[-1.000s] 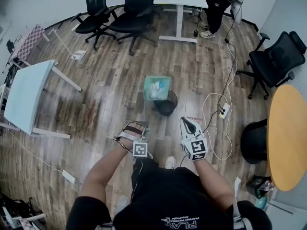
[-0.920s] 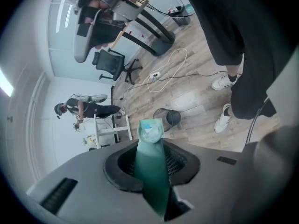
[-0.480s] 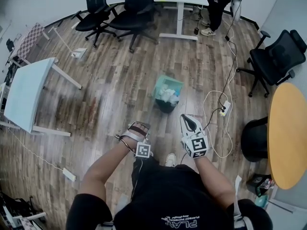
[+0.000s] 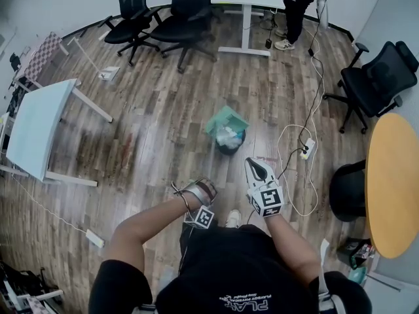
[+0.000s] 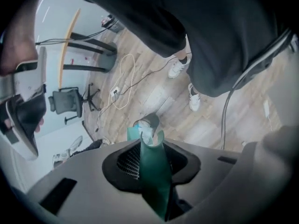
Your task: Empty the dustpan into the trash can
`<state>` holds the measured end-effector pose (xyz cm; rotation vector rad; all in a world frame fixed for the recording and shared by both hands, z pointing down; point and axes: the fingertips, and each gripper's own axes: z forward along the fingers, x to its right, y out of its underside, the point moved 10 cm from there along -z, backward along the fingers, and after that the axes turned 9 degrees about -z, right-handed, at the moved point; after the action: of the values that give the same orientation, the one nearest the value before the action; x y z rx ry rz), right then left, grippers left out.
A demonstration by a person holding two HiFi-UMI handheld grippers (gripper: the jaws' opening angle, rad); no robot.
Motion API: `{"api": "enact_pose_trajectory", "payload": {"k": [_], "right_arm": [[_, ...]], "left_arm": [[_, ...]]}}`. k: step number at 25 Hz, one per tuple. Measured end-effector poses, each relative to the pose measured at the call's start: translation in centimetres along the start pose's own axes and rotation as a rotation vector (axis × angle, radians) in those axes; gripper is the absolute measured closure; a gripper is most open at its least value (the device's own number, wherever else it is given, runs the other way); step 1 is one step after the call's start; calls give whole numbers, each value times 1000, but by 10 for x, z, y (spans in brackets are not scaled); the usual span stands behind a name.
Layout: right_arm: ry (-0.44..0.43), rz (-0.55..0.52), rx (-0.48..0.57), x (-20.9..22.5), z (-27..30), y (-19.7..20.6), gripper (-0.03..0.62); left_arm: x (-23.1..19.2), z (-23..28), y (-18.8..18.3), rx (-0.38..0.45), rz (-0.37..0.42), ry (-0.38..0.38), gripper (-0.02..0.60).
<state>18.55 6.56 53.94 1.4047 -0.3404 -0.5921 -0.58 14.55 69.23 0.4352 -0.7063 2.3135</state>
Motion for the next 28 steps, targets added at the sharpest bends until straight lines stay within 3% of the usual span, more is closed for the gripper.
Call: {"api": "enact_pose_trajectory", "payload": {"k": [5,8,20,28], "right_arm": [[-9,9,-15,1,-1,6,571],[-16,18,-24,0,-3,10,569],[-32,34,-27,-4,-7,17,571],[-38,43,-35,-4,-13,21,571]], "left_arm": [[2,1,-18,27,150,139,456],[7,11,-18,18,191,165,452],[27,23,-13,-45,300,235,434],[26,19,-27,-49,285,255,431]]}}
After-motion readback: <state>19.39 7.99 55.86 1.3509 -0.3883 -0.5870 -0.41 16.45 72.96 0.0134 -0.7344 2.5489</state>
